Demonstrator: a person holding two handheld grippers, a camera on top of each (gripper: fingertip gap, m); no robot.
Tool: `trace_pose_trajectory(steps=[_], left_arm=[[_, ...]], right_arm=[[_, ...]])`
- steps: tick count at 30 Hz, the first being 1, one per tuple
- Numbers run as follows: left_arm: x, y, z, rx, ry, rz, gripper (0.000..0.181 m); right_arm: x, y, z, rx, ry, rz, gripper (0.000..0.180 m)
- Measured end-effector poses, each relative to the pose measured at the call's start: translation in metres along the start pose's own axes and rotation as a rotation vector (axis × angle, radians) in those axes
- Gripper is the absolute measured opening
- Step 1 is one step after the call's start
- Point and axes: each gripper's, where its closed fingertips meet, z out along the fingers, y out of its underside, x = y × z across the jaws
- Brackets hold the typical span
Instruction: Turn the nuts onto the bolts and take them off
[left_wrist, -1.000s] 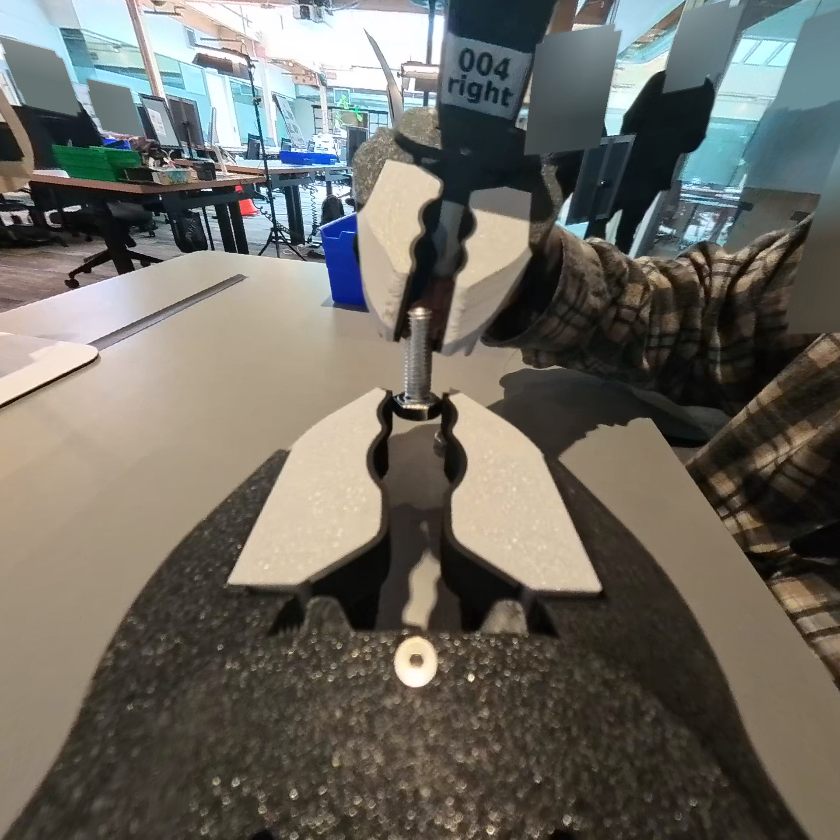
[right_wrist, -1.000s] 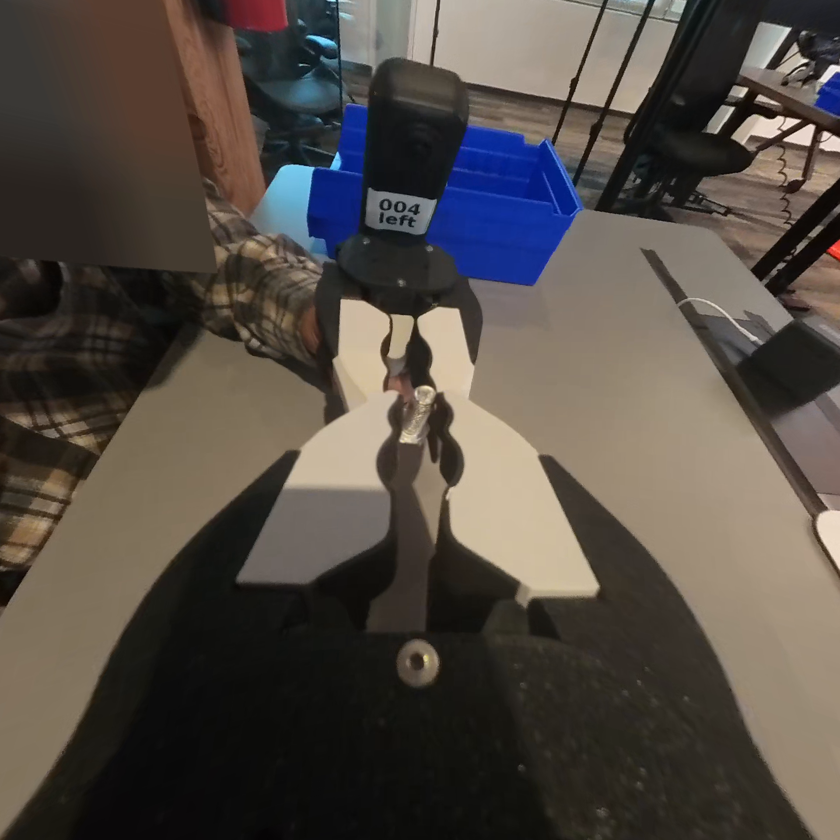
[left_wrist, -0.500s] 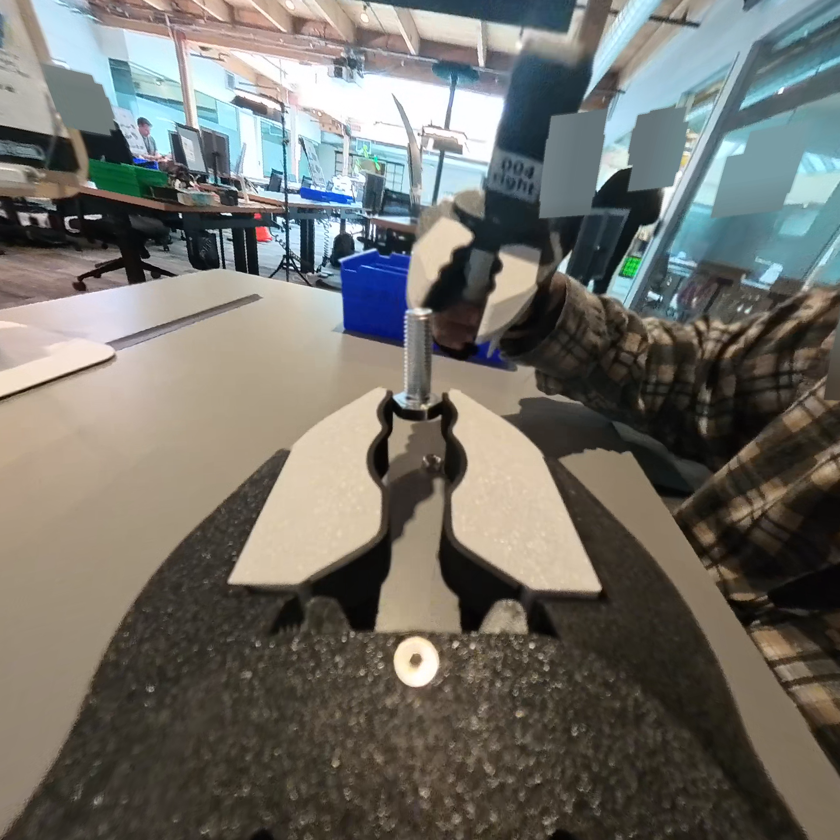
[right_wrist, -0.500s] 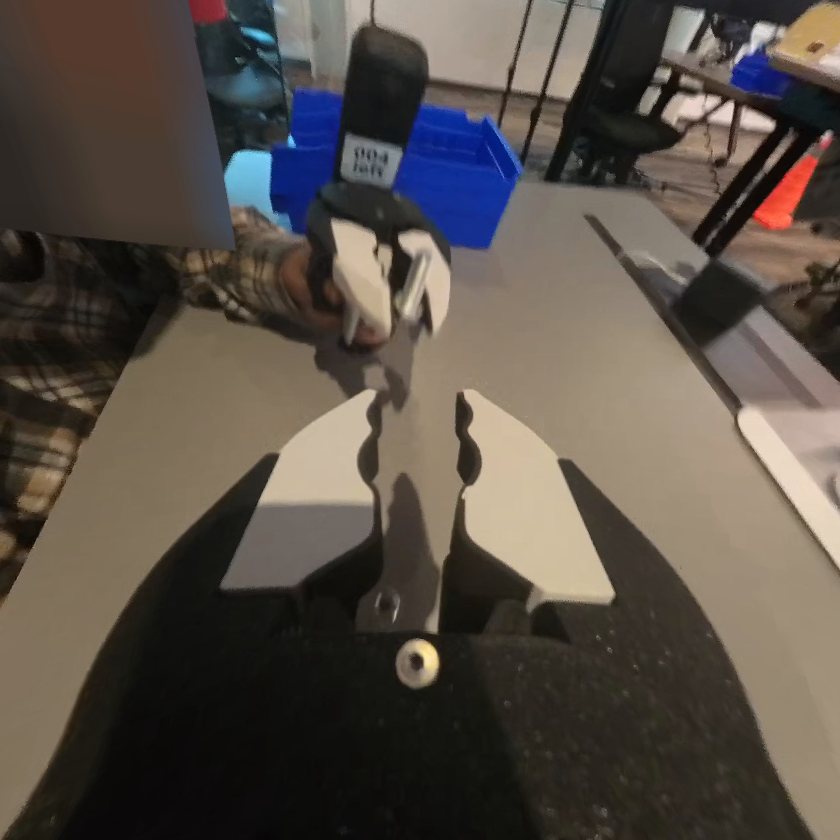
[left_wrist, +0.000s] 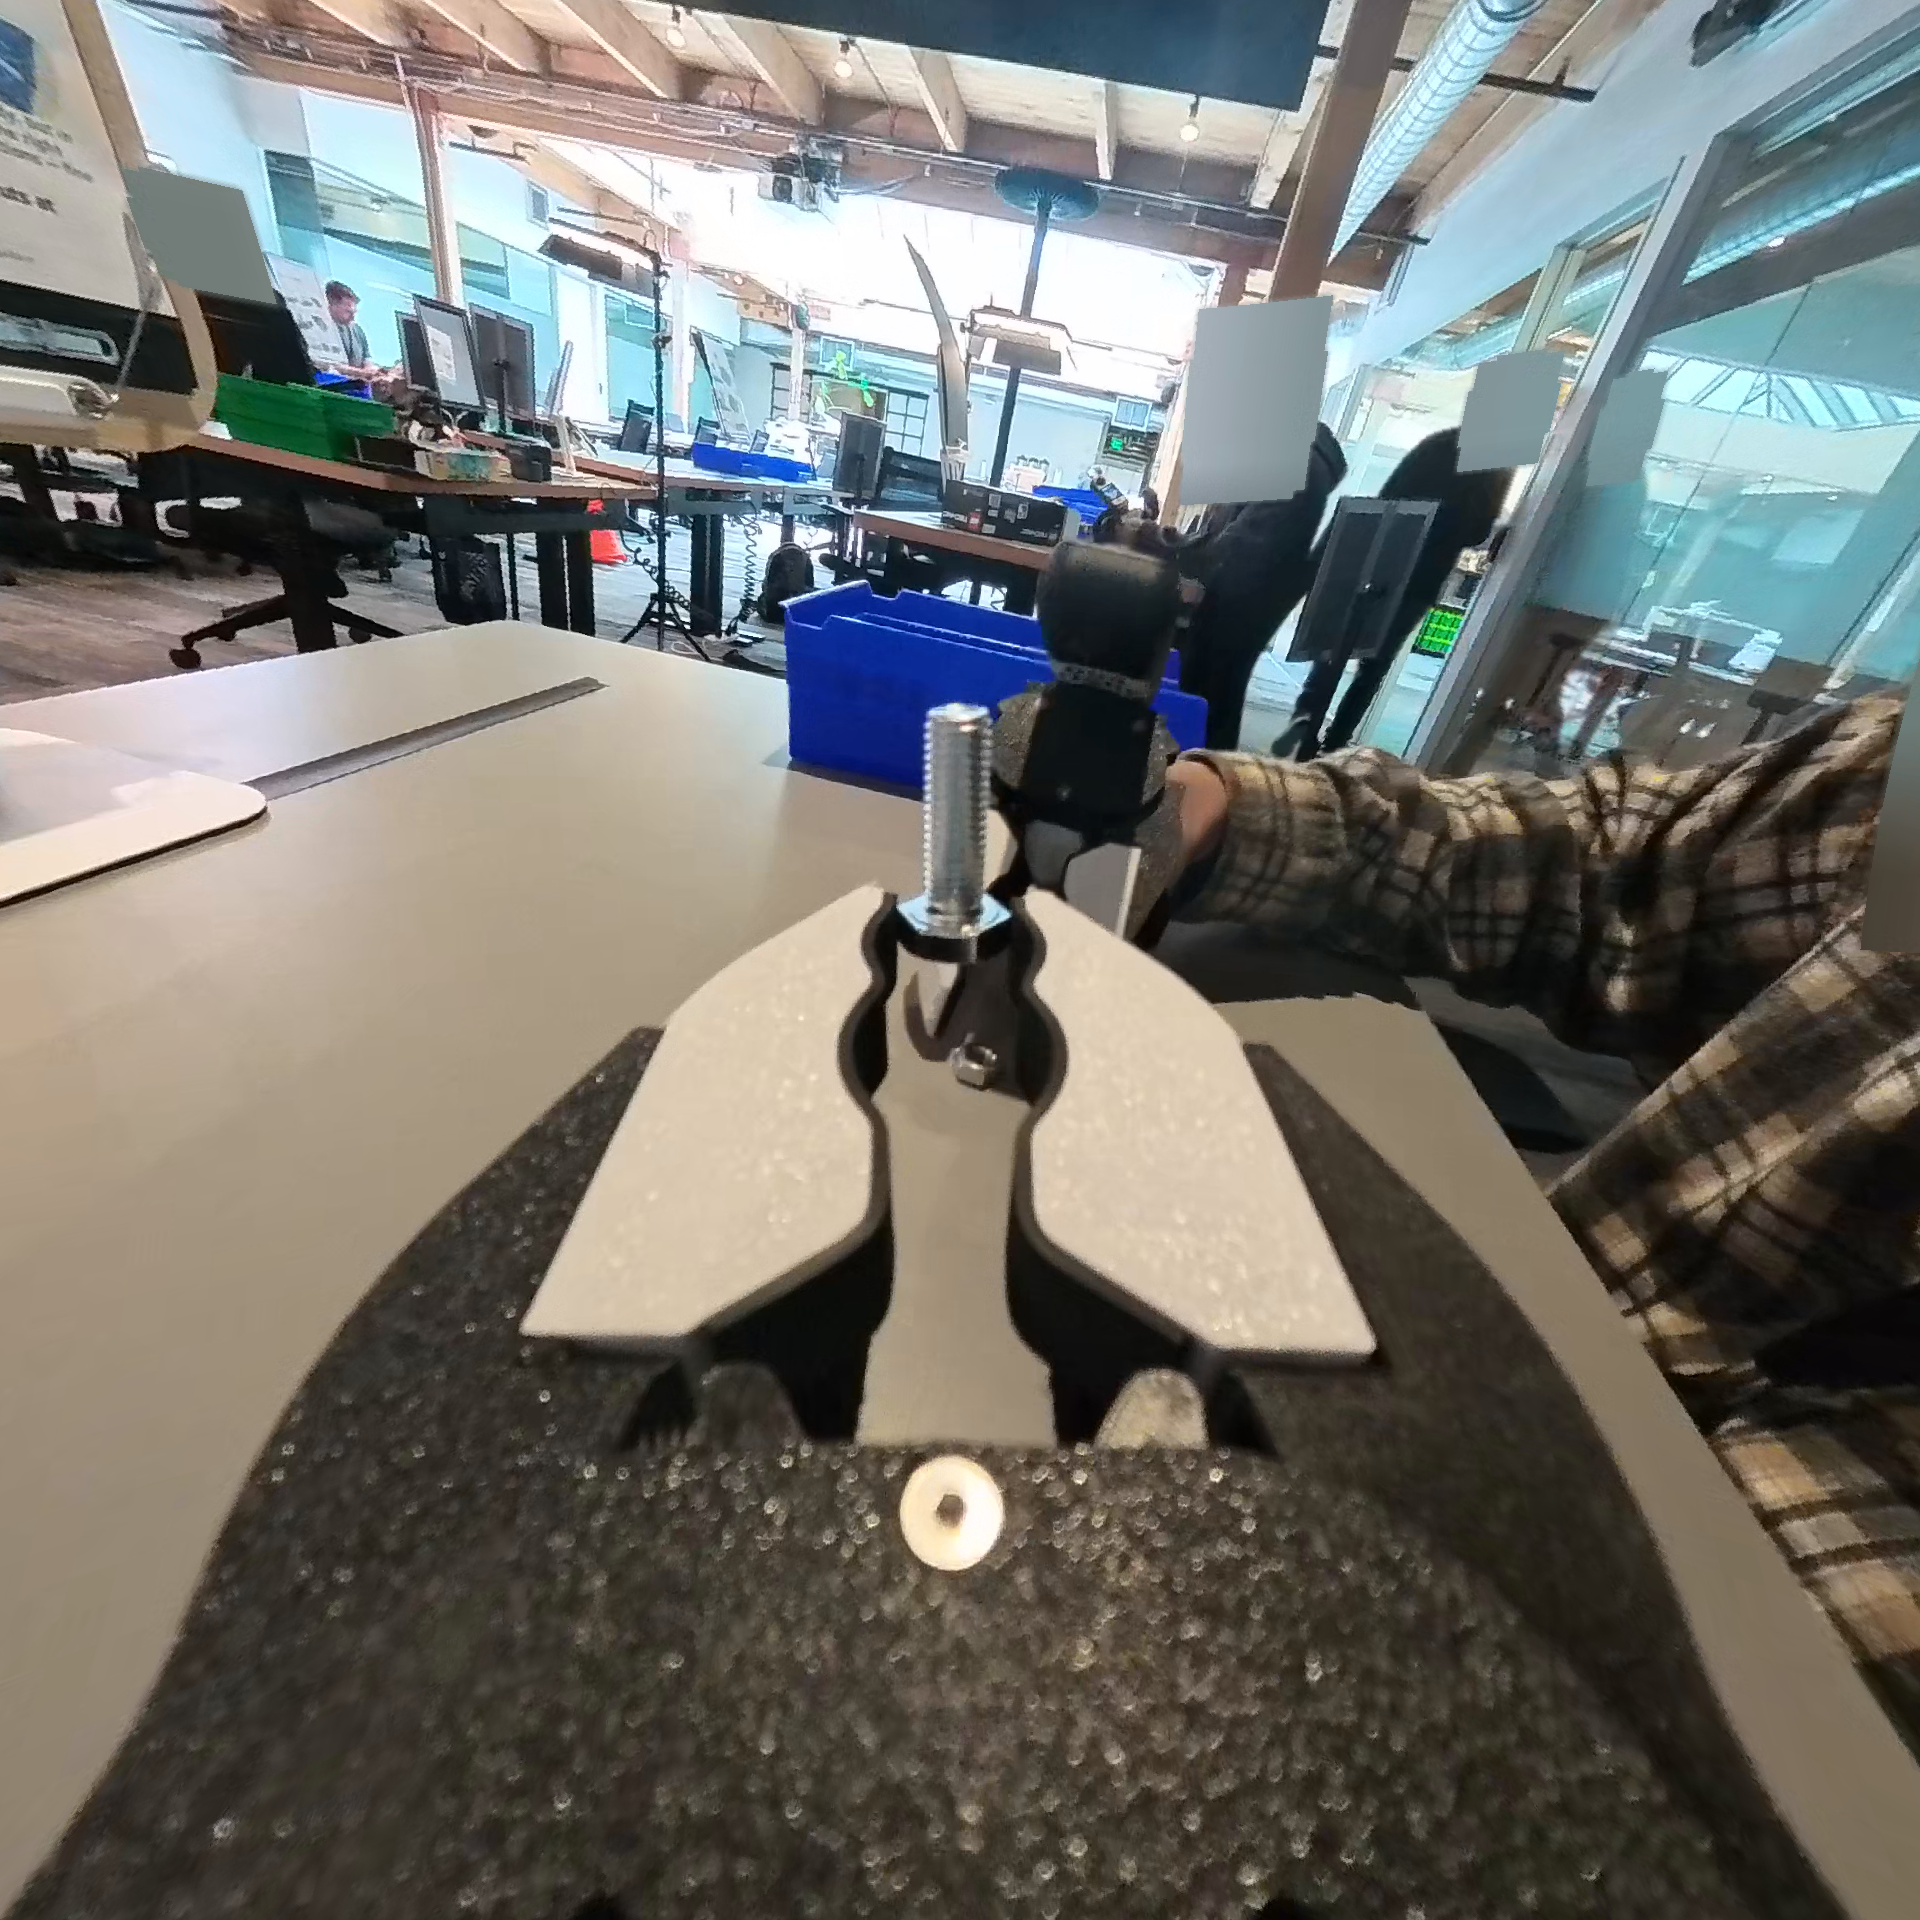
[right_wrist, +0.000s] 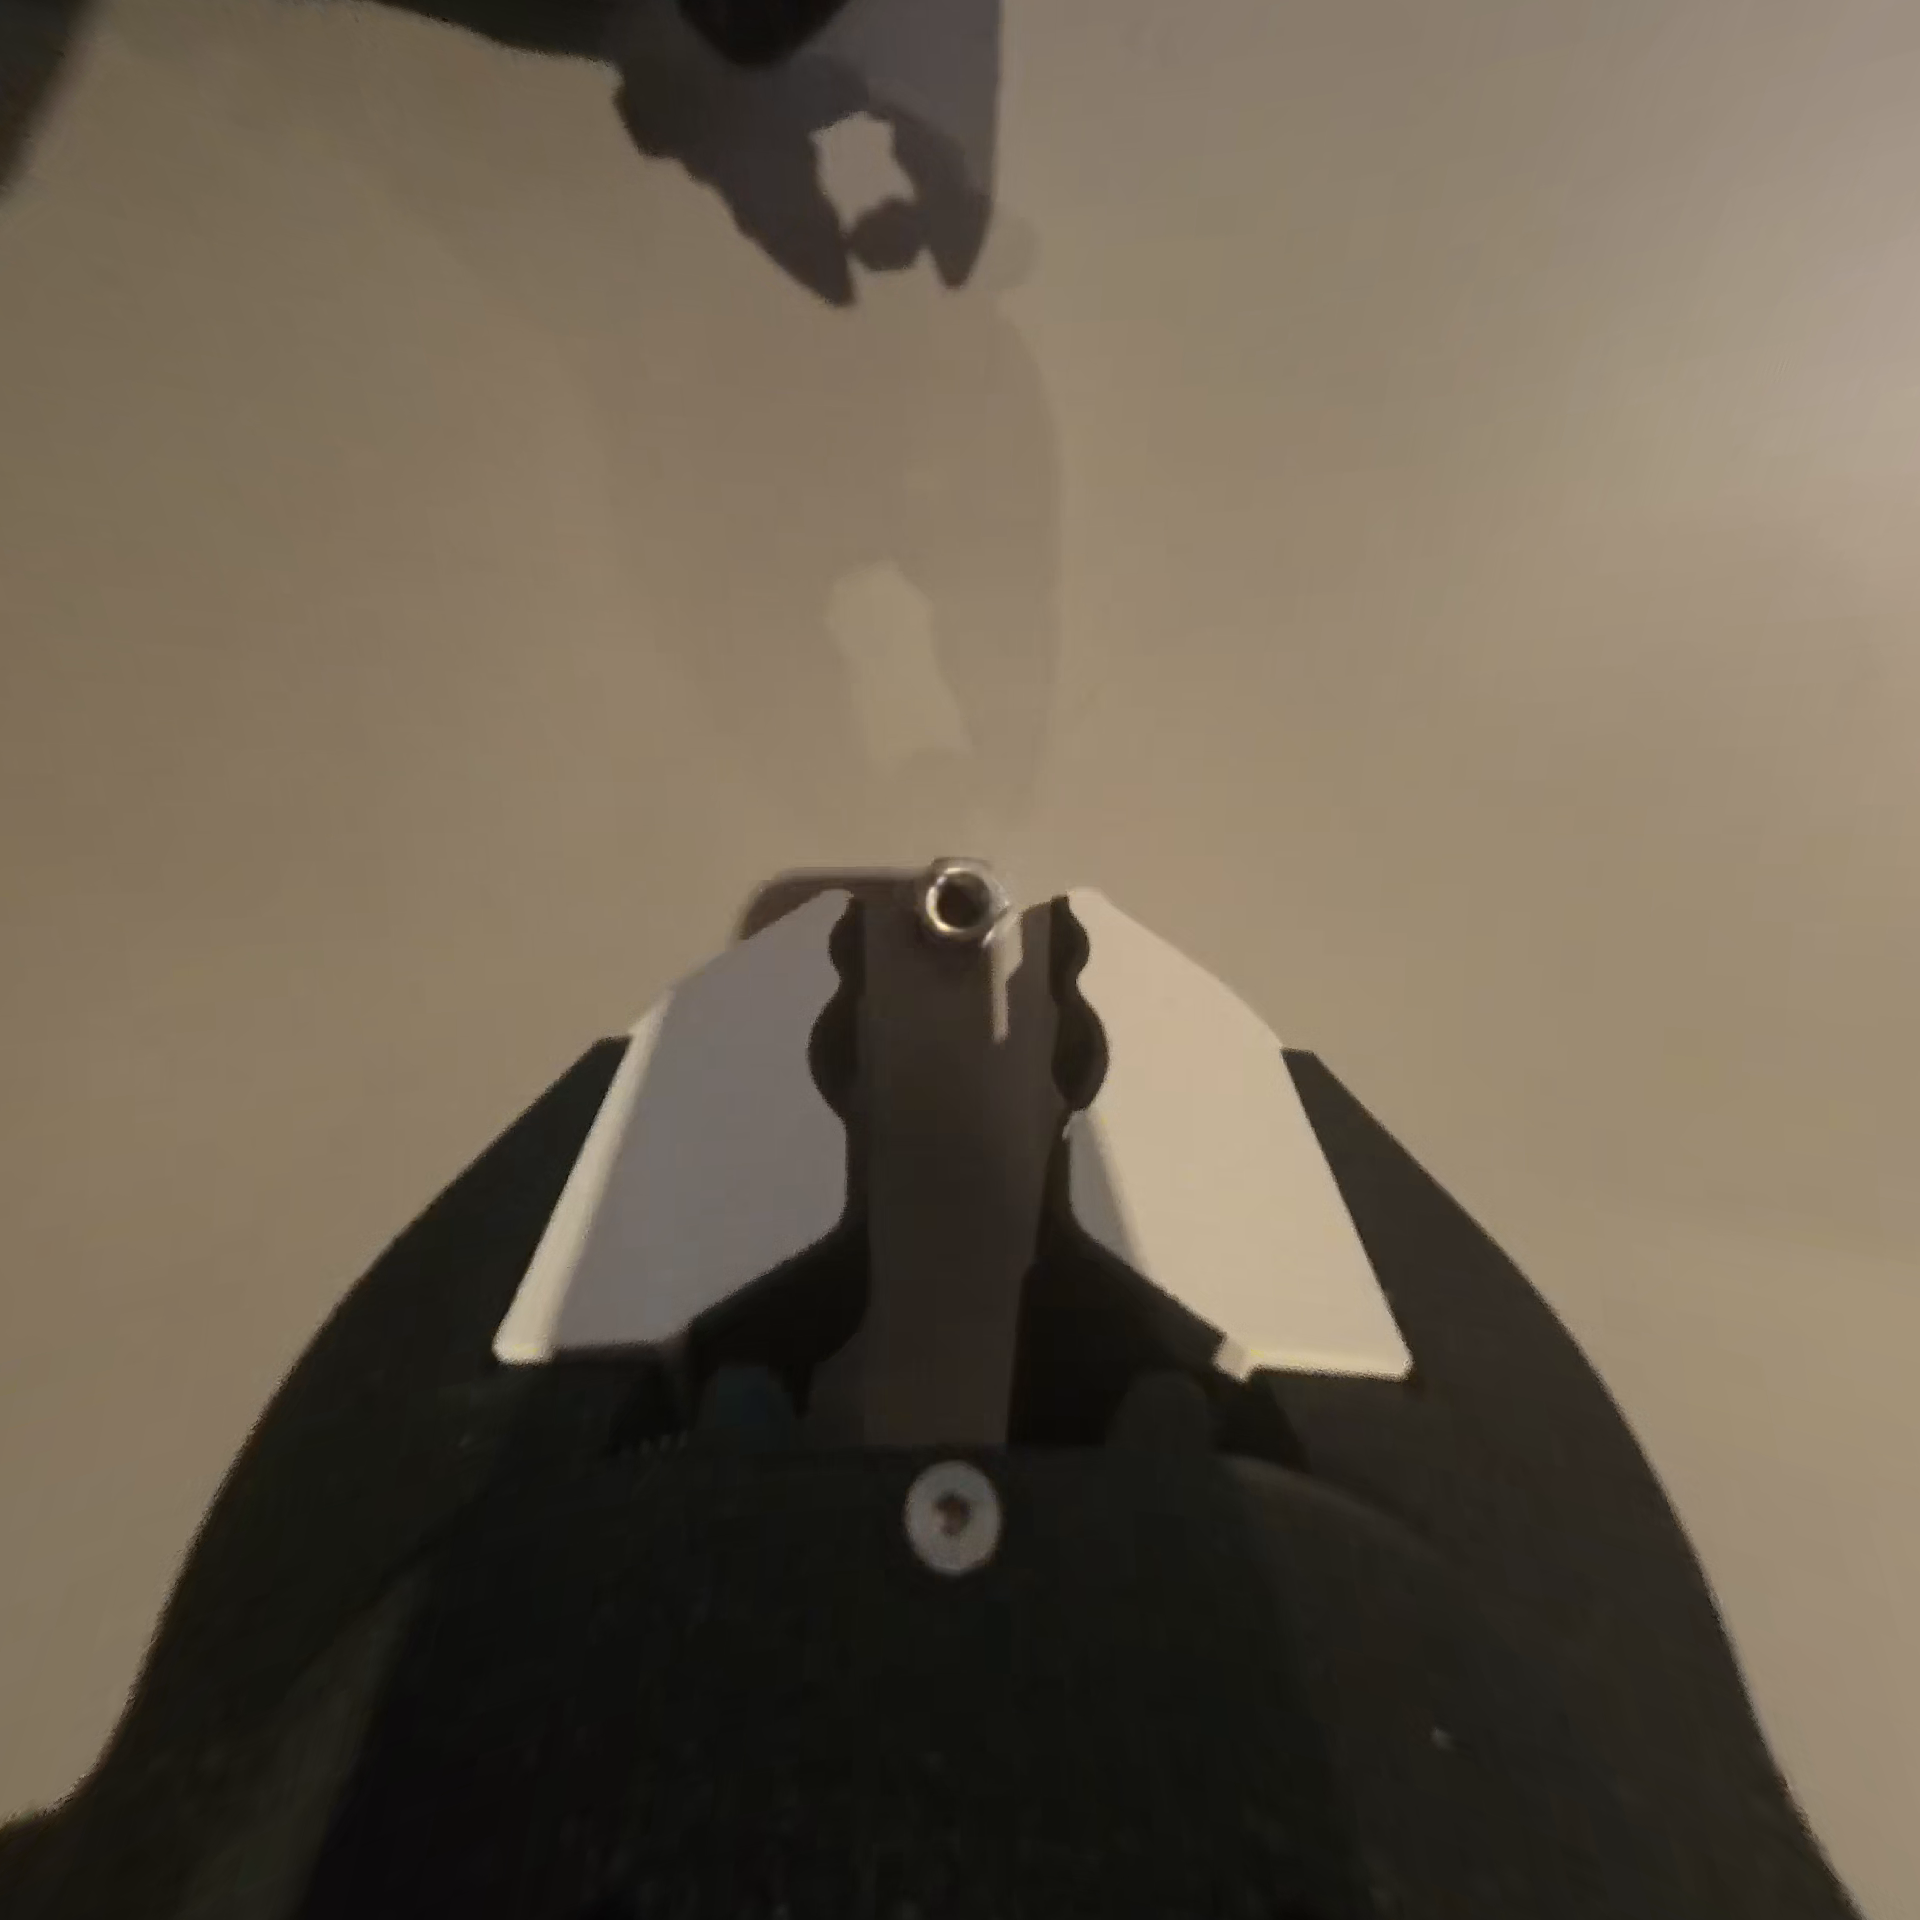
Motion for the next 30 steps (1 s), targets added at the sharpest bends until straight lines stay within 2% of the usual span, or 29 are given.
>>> trace_pose_trajectory(steps=[10, 13, 21, 23, 26, 30], left_arm=[[-0.003, -0.001, -0.003, 0.010, 0.004, -0.018, 0.019], [-0.002, 0.000, -0.002, 0.008, 0.005, -0.013, 0.019], [0.002, 0.004, 0.001, -0.026, 0.006, 0.023, 0.019], [0.004, 0.007, 0.003, -0.043, 0.007, 0.044, 0.019], [0.007, 0.011, 0.006, -0.071, 0.015, 0.070, 0.019], [0.010, 0.015, 0.009, -0.104, 0.013, 0.094, 0.019]], right_arm=[[0.002, 0.003, 0.006, -0.040, 0.017, -0.010, 0.028], [0.001, 0.003, 0.007, -0.041, 0.004, 0.011, 0.019], [0.003, 0.001, 0.005, -0.040, 0.031, 0.069, 0.018], [0.004, -0.014, -0.005, 0.004, 0.033, 0.087, 0.018], [0.005, -0.058, -0.030, 0.089, 0.010, 0.093, 0.019], [-0.001, -0.120, -0.050, 0.126, -0.030, -0.029, 0.018]])
